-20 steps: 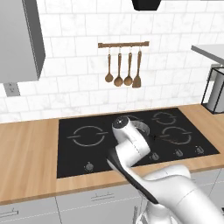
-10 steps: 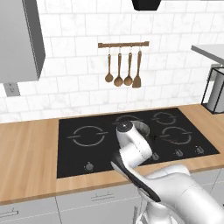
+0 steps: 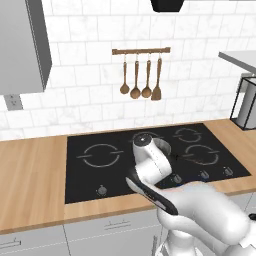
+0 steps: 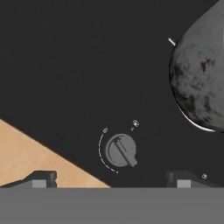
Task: Turn off the front center burner of the stove.
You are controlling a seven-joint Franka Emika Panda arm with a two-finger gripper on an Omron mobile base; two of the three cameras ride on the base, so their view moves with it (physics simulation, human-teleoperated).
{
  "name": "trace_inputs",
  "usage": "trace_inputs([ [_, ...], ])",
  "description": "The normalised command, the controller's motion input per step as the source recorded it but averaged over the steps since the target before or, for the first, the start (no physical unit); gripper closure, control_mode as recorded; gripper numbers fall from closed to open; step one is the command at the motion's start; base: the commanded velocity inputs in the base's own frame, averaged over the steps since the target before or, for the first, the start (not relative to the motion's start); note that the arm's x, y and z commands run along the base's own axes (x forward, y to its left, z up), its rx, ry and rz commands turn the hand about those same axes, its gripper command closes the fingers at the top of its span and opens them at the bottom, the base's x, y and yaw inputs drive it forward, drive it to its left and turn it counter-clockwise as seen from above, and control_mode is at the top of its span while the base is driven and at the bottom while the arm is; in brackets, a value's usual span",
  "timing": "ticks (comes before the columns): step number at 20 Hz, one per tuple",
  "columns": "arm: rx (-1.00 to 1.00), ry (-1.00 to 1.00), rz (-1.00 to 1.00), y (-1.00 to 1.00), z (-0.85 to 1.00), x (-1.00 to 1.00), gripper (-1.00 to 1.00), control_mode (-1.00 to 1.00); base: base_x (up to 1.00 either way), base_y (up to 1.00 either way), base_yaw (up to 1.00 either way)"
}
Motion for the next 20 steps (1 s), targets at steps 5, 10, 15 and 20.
trace_inputs([
  [5,0.00,0.01,0.00,-0.09,-0.24,0.12,-1.00,-1.00,0.00,0.00,0.00],
  [10,0.00,0.02,0.00,-0.08,-0.19,0.00,-1.00,-1.00,0.00,0.00,0.00],
  [15,0.00,0.06,0.00,-0.02,-0.33,-0.02,-1.00,-1.00,0.00,0.00,0.00],
  [20,0.02,0.02,0.00,-0.01,-0.17,0.02,-1.00,-1.00,0.00,0.00,0.00],
])
